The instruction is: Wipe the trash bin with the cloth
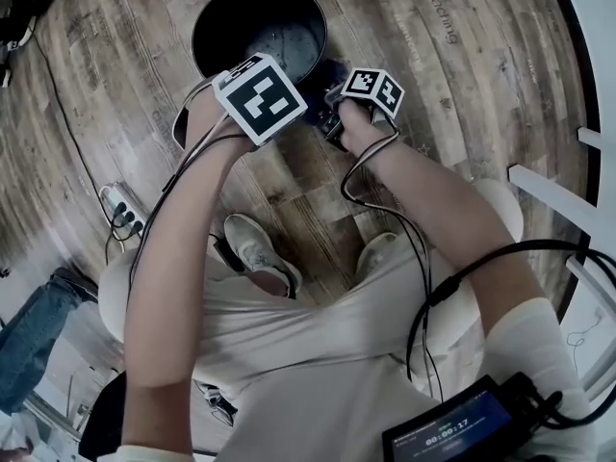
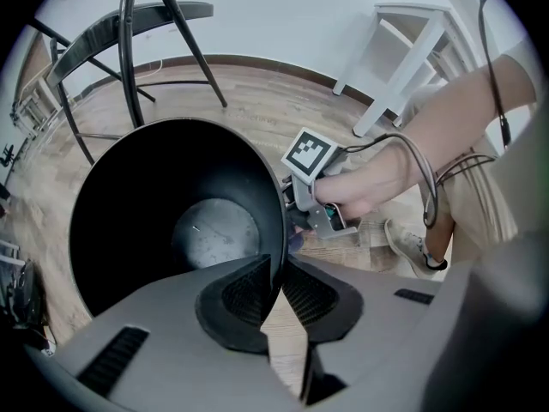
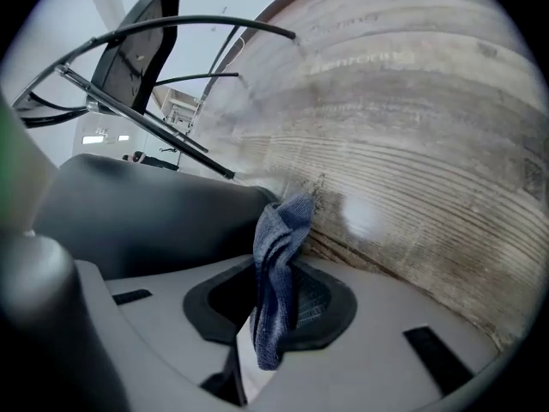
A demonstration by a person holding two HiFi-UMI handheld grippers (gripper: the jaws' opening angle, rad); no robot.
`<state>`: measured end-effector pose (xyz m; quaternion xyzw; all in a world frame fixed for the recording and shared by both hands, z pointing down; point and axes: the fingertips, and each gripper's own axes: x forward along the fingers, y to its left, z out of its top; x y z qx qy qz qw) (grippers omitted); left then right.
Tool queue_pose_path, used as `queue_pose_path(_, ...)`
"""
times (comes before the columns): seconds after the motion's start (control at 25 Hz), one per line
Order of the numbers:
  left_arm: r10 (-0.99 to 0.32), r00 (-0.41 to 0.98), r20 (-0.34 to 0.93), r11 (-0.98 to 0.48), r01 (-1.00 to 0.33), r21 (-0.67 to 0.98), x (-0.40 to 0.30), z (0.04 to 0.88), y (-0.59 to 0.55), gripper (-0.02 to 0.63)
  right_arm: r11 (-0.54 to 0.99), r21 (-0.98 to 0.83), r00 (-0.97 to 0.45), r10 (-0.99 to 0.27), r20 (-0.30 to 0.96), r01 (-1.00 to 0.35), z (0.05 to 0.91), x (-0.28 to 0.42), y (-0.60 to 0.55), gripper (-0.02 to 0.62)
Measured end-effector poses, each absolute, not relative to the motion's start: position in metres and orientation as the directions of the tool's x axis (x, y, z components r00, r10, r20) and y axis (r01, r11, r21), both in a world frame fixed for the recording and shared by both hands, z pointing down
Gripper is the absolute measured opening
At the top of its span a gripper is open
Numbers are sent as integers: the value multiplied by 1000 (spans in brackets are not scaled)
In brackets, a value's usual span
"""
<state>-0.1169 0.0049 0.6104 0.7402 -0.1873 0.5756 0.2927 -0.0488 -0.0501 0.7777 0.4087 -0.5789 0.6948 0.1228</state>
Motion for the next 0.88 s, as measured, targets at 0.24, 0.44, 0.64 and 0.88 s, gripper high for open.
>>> queue_pose_path(0.24,65,211,975,-762,-620,185,-120,615,8,54,-319,-705,-592,-388,706,-633,726,-39,-38,63)
queue_pose_path(0.44,78,155,985,-761,-628,160,-121,619,7,54,-305,-773,-628,-455,631,-556,669,-35,-26,63)
queue_pose_path(0.64,80,179,981,-729,-660,180,-109,619,9,46,-281,-840,-695,-473,542,-464,620,-45,-6,63)
queue_pose_path(0.88,44,244,969,-646,-733,214,-92,615,8,38,-191,-876,-741,-471,478,-444,603,-57,1,63)
